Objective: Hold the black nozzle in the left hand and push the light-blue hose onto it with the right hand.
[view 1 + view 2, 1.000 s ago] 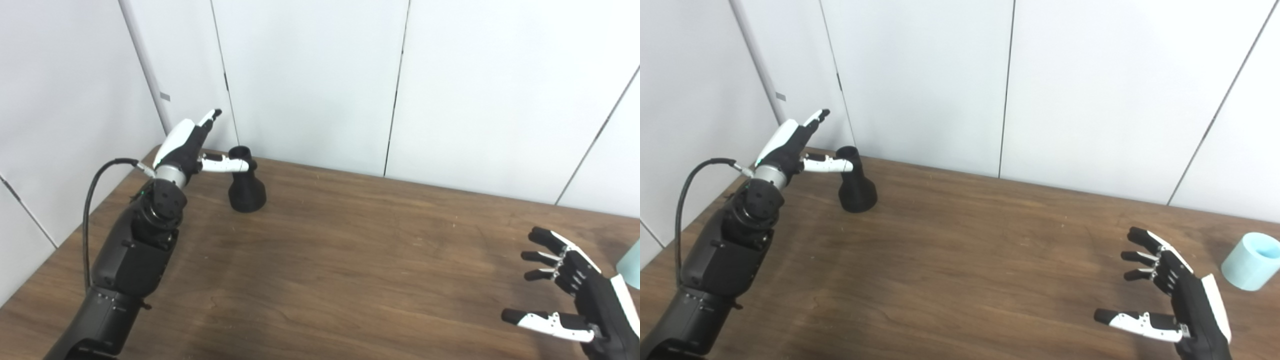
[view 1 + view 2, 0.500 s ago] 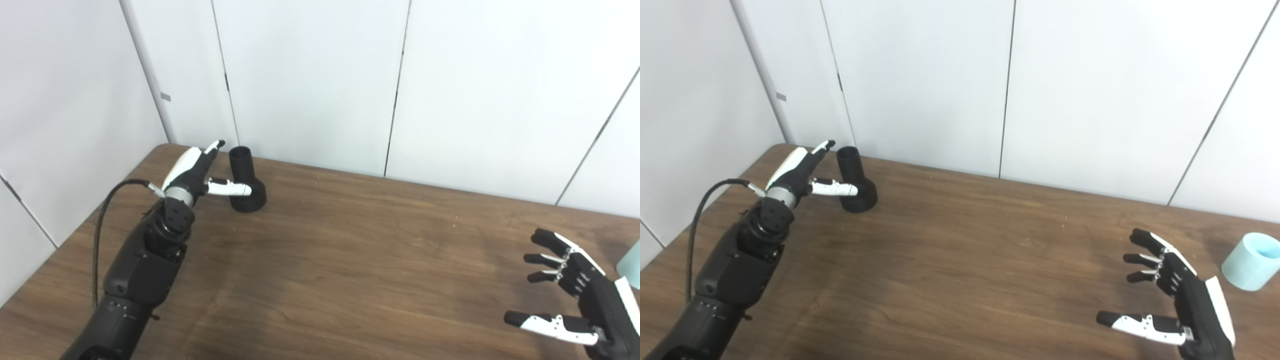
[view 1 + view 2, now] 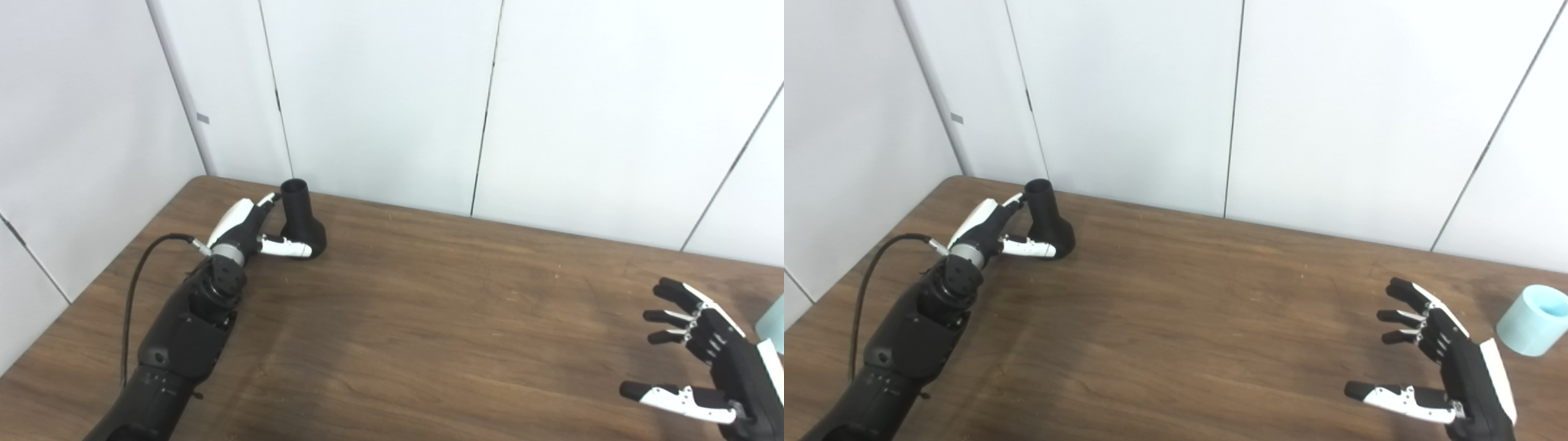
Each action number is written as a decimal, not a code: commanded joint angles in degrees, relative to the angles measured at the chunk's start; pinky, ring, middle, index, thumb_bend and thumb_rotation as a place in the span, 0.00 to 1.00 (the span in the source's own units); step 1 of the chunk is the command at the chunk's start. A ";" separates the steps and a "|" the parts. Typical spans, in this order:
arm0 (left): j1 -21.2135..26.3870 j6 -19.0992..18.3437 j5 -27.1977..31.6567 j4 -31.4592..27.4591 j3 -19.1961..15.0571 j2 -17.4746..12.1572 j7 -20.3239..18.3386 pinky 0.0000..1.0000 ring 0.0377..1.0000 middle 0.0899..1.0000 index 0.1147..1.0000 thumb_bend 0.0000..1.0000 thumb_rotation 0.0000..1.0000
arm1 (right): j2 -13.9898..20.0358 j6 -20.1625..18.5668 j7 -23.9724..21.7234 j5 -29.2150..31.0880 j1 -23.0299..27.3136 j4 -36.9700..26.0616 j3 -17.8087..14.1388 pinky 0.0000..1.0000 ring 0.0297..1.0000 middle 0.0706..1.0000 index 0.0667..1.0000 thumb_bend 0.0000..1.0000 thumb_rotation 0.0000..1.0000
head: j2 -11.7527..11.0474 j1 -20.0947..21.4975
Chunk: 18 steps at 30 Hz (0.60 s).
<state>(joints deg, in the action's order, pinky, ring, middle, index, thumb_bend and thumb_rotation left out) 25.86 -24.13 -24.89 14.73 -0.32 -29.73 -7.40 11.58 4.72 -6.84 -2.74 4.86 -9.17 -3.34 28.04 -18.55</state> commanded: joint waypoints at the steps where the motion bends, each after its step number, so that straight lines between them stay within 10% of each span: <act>1: 2.25 1.76 0.20 0.39 -0.23 -1.00 1.65 1.00 1.00 0.93 0.86 1.00 0.31 | 1.06 0.82 -0.02 1.03 0.85 -1.97 -0.61 0.58 0.70 0.82 0.81 0.80 0.06 | 0.05 -0.04; 18: 3.14 3.77 1.91 4.01 0.88 0.13 3.21 1.00 0.97 0.79 0.79 0.95 0.23 | 1.11 -1.07 0.35 0.44 0.02 -4.54 -0.68 0.56 0.68 0.80 0.80 0.82 0.09 | 1.12 1.07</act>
<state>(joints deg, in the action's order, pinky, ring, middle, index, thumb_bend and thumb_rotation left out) 26.71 -21.58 -23.36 18.74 0.57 -29.03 -5.01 11.71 2.66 -6.87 -2.46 4.02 -11.33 -3.39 29.09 -17.40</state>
